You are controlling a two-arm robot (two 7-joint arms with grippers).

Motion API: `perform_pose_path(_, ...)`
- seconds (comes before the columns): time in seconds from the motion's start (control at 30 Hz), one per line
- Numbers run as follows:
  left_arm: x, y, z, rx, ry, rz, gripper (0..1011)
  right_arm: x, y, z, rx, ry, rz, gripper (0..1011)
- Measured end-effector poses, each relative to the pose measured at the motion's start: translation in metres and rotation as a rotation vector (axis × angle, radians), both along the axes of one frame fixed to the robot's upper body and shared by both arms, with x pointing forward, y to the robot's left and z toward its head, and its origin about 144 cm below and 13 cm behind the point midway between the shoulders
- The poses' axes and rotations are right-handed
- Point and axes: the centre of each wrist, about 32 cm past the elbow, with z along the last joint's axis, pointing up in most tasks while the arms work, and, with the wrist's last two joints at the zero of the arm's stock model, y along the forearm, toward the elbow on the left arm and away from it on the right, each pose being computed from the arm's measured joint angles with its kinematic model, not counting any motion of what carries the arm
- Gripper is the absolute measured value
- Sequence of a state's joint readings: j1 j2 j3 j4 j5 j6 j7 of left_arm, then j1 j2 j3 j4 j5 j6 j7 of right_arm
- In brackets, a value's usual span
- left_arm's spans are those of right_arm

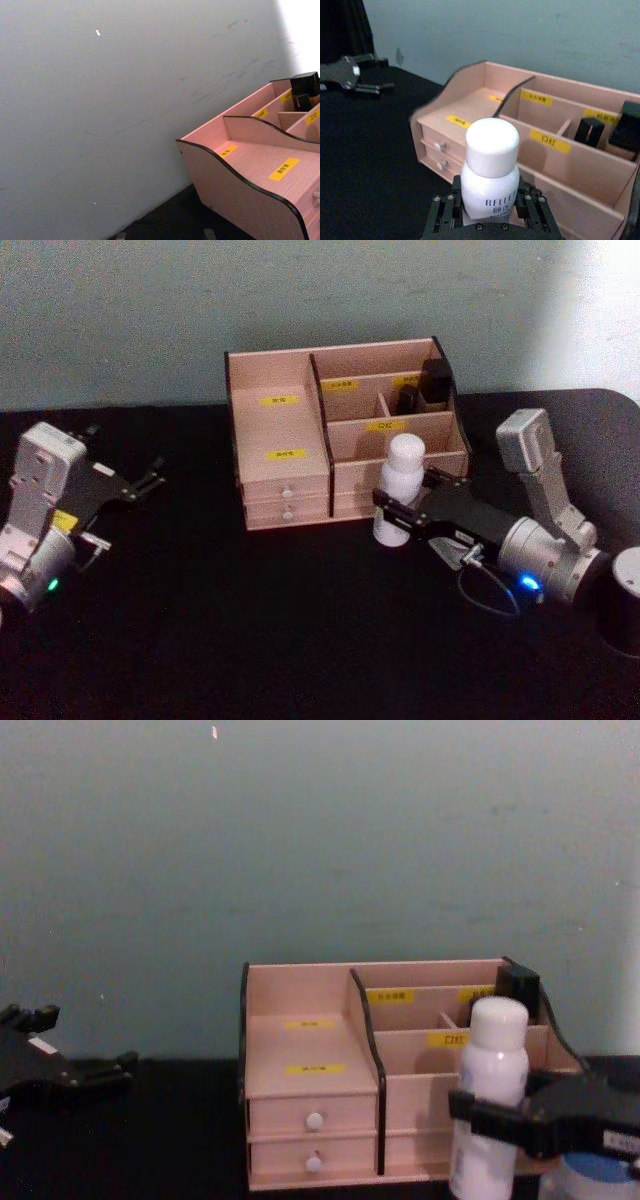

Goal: Pick up the facial cleanser and watermelon frost from the table and place them into the tiered storage box.

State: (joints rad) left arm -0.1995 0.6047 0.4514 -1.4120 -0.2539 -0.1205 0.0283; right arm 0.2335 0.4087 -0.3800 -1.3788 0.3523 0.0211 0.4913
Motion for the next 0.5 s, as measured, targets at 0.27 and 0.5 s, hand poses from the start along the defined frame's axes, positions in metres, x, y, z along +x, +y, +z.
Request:
perform_pose_path(0.27, 0.000, 0.000, 0.000, 0.000, 0.000, 0.000, 1001, 0.004, 0.000, 0.031, 0.038, -0.028, 0.016, 589)
perform_pose_path(0.5, 0.000, 0.000, 0.000, 0.000, 0.000, 0.000, 1001, 0.019, 0.005, 0.055, 0.060, -0.073, 0.004, 588)
